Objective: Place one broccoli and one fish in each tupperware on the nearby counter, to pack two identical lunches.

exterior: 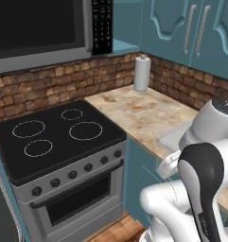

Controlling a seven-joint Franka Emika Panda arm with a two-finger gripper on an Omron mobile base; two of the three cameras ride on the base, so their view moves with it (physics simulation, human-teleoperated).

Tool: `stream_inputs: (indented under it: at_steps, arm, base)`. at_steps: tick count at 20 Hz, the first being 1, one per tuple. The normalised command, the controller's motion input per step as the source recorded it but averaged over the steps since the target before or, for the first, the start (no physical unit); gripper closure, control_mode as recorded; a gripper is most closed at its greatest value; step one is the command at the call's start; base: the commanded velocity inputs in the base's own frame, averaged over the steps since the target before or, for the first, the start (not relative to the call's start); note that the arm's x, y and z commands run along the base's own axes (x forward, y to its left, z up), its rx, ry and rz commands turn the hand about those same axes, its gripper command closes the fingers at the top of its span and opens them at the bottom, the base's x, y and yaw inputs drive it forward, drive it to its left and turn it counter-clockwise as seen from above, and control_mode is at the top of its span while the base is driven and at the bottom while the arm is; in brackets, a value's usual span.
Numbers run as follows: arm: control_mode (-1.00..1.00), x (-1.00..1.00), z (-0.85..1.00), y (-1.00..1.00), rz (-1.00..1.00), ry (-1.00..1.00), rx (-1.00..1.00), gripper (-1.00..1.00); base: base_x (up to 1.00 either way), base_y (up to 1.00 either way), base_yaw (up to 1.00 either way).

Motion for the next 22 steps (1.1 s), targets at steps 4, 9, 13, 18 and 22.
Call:
stream_inputs:
  at_steps: [4, 9, 13, 18, 22]
  arm:
    - [1.0, 0.0, 0.0, 0.0, 0.0, 0.0, 0.0, -1.0]
    - [1.0, 0.0, 0.0, 0.0, 0.0, 0.0, 0.0, -1.0]
    - [1.0, 0.0, 0.0, 0.0, 0.0, 0.0, 0.0, -1.0]
    - [1.0, 0.0, 0.0, 0.0, 0.0, 0.0, 0.0, -1.0]
    - [1.0, 0.0, 0.0, 0.0, 0.0, 0.0, 0.0, -1.0]
  base:
    - [-0.72, 0.25, 0.02]
    - [-0.76, 0.31, 0.28]
    - [-0.95, -0.09, 0.35]
    - [-1.0, -0.3, 0.29]
    - [-1.0, 0.0, 0.25]
